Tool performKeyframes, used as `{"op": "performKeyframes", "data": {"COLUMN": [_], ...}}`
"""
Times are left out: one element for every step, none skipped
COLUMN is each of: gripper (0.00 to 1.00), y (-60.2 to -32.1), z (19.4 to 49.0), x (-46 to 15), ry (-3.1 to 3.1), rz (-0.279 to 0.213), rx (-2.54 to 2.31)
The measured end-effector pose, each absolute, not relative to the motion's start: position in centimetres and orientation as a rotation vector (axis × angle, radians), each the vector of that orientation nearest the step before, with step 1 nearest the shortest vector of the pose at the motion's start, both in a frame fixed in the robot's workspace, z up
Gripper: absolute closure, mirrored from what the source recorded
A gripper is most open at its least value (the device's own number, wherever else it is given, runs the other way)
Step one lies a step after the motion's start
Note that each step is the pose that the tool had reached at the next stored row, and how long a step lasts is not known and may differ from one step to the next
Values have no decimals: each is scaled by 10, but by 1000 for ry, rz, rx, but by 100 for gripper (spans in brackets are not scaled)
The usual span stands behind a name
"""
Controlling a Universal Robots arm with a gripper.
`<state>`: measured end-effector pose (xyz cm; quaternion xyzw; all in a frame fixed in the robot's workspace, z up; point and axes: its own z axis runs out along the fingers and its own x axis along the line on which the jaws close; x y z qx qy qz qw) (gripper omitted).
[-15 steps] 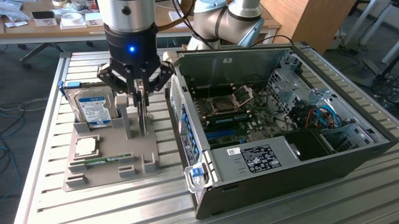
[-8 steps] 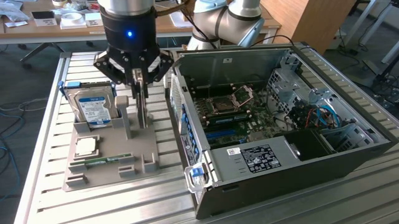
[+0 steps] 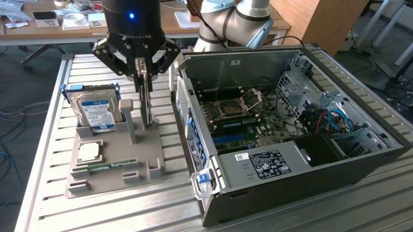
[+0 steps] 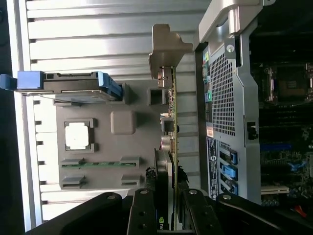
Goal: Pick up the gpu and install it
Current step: 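Pick up the gpu and move the gpu toward the slot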
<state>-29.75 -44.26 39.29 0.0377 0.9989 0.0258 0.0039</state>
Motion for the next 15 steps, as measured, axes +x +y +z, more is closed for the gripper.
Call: {"op": "performKeyframes", "data": {"gripper": [73,73,73,73,73,73,73,73,73,73,73,73,73,73,73], "y": [-443,-443,-443,-443,-443,-443,-443,-443,-443,-443,-443,-443,-443,-443,-443], "z": [395,397,399,401,404,405,406,406,406,406,406,406,406,407,409], "x": [-297,-297,-297,-297,-297,-297,-297,-297,-297,-297,-297,-297,-297,-297,-297], "ry": [3130,3130,3130,3130,3130,3130,3130,3130,3130,3130,3130,3130,3131,3131,3131], "rz": [81,81,81,81,81,81,81,81,81,81,81,81,81,80,80], "rx": [118,118,118,118,118,118,118,118,118,118,118,118,118,118,118]}}
